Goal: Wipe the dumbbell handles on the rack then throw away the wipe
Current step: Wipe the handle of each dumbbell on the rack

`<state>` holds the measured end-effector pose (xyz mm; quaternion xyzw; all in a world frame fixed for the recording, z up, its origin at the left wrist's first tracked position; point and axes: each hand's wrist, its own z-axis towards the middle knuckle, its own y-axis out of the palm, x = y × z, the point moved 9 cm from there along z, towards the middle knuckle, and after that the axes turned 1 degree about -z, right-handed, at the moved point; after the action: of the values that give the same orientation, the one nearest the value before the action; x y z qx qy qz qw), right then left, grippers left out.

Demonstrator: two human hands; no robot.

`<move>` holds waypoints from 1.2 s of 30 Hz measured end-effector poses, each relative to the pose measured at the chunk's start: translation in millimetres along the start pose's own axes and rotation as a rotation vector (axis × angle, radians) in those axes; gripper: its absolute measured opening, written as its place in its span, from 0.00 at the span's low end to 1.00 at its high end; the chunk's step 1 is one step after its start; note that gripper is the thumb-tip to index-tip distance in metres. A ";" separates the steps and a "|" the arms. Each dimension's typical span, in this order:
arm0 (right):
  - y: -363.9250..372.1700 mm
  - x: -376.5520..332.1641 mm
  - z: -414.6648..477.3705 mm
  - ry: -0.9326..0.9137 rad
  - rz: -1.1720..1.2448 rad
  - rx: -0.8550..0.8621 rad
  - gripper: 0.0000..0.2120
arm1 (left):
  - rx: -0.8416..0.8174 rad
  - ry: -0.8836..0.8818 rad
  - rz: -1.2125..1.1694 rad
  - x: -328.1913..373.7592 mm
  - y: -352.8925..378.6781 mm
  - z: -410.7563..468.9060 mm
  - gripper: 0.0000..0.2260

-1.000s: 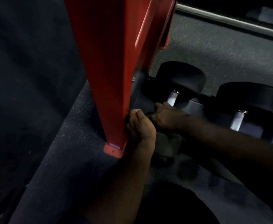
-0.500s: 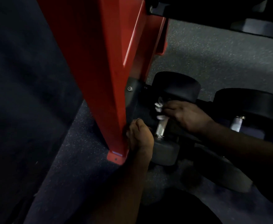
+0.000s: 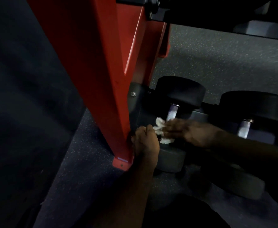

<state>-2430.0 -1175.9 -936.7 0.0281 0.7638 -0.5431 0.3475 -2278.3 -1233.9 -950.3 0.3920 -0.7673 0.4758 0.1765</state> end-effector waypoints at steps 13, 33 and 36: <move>-45.1 10.2 -1.7 0.121 -0.623 0.148 0.26 | -0.236 0.148 0.410 27.2 31.9 -9.2 0.16; -36.1 20.1 2.0 0.311 -0.515 0.312 0.27 | -0.218 0.167 0.388 24.0 25.8 -7.3 0.19; -26.4 24.8 17.3 0.377 -0.450 0.208 0.29 | -0.227 0.158 0.363 22.1 28.7 -5.7 0.13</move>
<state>-2451.2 -1209.7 -932.1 -0.0061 0.7420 -0.6671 0.0660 -2314.9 -1231.7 -950.2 0.1866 -0.8577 0.4395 0.1907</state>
